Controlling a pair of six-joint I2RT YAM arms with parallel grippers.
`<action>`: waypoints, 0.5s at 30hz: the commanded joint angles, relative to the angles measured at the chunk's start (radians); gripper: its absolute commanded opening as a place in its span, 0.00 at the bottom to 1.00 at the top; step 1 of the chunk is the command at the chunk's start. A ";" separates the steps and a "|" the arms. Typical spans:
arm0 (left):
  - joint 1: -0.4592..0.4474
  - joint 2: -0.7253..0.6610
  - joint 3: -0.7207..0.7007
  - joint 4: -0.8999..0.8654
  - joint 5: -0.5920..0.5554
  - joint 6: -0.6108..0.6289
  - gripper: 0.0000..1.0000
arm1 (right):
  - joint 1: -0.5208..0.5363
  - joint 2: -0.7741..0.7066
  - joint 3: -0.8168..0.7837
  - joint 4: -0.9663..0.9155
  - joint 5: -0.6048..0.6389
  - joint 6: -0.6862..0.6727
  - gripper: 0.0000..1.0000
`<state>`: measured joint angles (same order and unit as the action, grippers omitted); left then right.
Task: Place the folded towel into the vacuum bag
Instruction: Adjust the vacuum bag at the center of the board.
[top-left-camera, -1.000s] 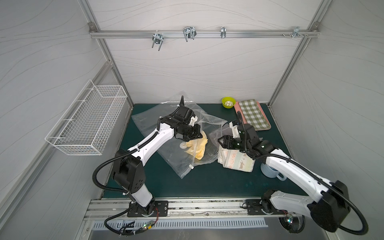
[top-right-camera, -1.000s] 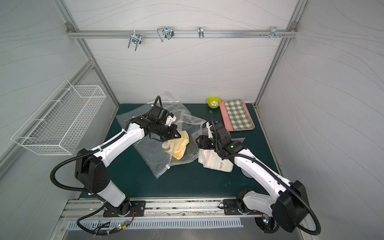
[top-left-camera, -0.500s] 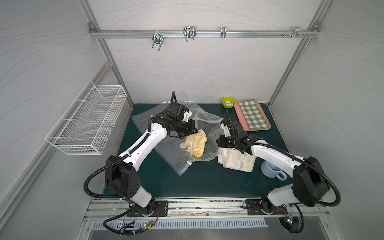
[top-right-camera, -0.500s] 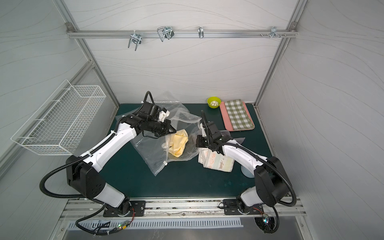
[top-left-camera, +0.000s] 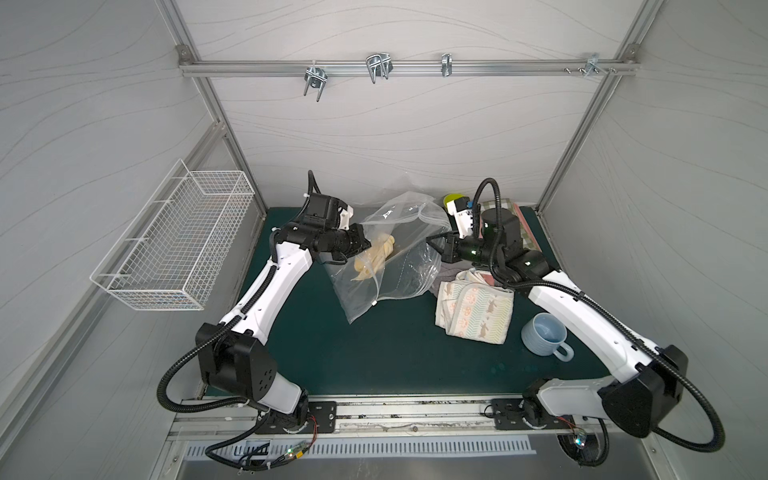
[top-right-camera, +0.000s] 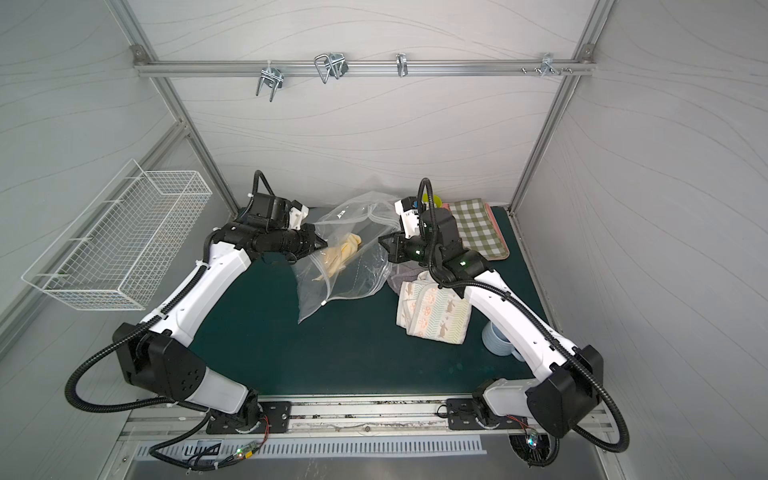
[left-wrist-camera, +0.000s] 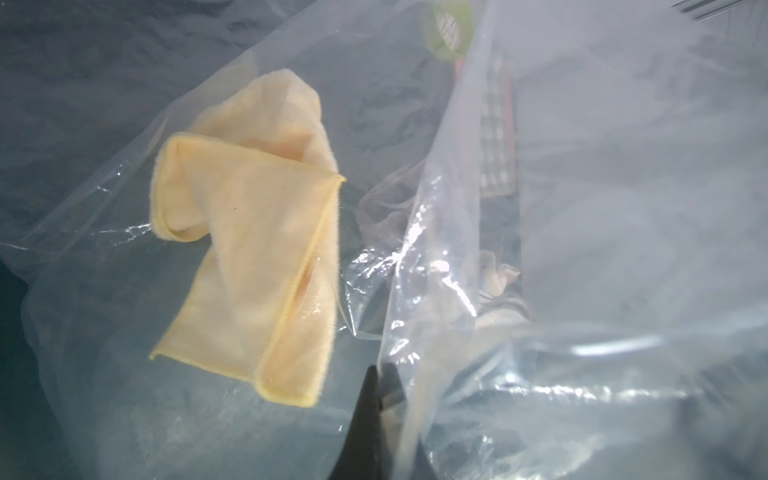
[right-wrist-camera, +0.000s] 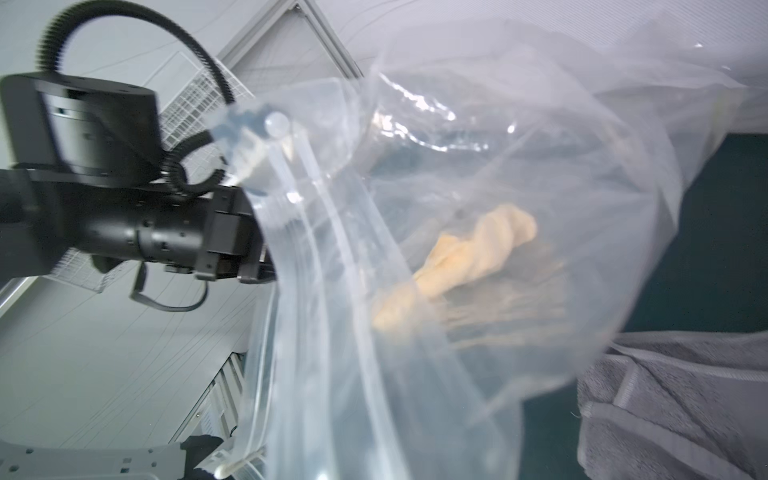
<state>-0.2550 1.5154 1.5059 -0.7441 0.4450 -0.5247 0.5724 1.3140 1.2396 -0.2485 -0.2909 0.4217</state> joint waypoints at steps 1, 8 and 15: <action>0.011 -0.036 0.069 0.016 -0.052 0.019 0.00 | -0.055 0.011 -0.028 -0.095 0.079 0.057 0.00; -0.044 -0.022 -0.080 0.093 -0.034 -0.038 0.00 | -0.119 -0.177 -0.215 -0.209 0.264 0.145 0.60; -0.145 0.035 -0.188 0.147 -0.040 -0.059 0.00 | -0.228 -0.410 -0.405 -0.446 0.517 0.294 0.78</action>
<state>-0.3775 1.5276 1.3205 -0.6518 0.4038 -0.5621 0.3870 0.9607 0.8814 -0.5468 0.0830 0.6216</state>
